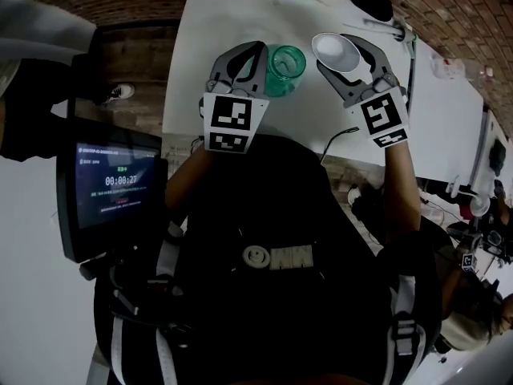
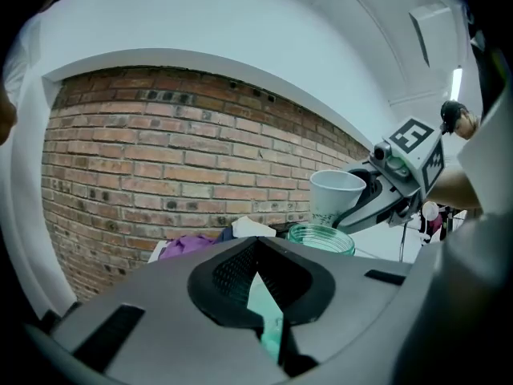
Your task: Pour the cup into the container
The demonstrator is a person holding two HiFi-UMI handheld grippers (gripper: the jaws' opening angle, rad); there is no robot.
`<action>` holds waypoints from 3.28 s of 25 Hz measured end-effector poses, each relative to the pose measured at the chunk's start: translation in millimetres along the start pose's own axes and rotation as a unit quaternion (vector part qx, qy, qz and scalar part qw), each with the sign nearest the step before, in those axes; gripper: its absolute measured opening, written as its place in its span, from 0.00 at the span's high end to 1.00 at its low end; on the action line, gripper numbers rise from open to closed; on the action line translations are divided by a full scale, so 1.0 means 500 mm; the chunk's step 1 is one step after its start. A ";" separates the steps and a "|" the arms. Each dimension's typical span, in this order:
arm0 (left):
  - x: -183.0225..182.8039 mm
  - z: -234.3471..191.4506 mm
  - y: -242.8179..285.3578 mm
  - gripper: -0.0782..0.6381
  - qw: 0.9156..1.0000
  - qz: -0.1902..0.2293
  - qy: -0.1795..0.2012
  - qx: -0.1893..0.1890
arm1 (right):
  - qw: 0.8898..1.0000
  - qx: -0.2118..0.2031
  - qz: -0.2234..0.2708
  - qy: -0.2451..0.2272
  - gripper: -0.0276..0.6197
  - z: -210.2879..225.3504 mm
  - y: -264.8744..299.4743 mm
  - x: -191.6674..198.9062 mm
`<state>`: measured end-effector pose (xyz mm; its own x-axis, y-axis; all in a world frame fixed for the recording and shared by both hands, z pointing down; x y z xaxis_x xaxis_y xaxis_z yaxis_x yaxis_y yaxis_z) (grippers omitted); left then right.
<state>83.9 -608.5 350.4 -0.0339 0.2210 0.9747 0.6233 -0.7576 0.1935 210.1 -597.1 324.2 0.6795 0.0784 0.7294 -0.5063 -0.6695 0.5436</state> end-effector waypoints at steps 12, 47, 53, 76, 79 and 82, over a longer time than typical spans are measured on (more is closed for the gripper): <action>0.004 0.029 0.002 0.90 0.999 -0.017 0.025 -0.024 | 0.959 0.066 0.036 0.274 0.54 -0.080 0.049 0.273; -0.052 0.004 0.000 0.90 0.998 -0.006 0.046 -0.036 | 0.926 0.232 0.086 0.284 0.41 -0.041 -0.106 0.255; -0.086 0.035 -0.025 0.90 0.999 0.012 0.032 -0.023 | 0.898 0.302 0.143 0.287 0.95 0.033 -0.168 0.040; -0.039 0.354 -0.271 0.90 0.996 0.064 0.047 -0.042 | 0.917 0.249 0.201 0.239 0.95 -0.222 -0.387 0.023; -0.034 0.379 -0.285 0.90 0.997 0.055 0.045 -0.044 | 0.918 0.246 0.194 0.245 0.95 -0.232 -0.405 0.032; -0.020 0.404 -0.325 0.90 0.997 0.049 0.044 -0.051 | 0.920 0.233 0.197 0.244 0.95 -0.269 -0.425 0.032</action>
<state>140.9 -363.4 286.6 -0.0479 0.0917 0.9946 0.5450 -0.8321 0.1029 257.1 -354.4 276.2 0.1144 0.0075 0.9934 -0.3027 -0.9522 0.0421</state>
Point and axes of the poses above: the fingertips, and each gripper's own axes: y forward along the fingers, z to its right, x out of its underside, the point moved 2 cm from there along -y, backward along the fingers, and after that the axes turned 5 degrees about z, right-handed, at the moved point
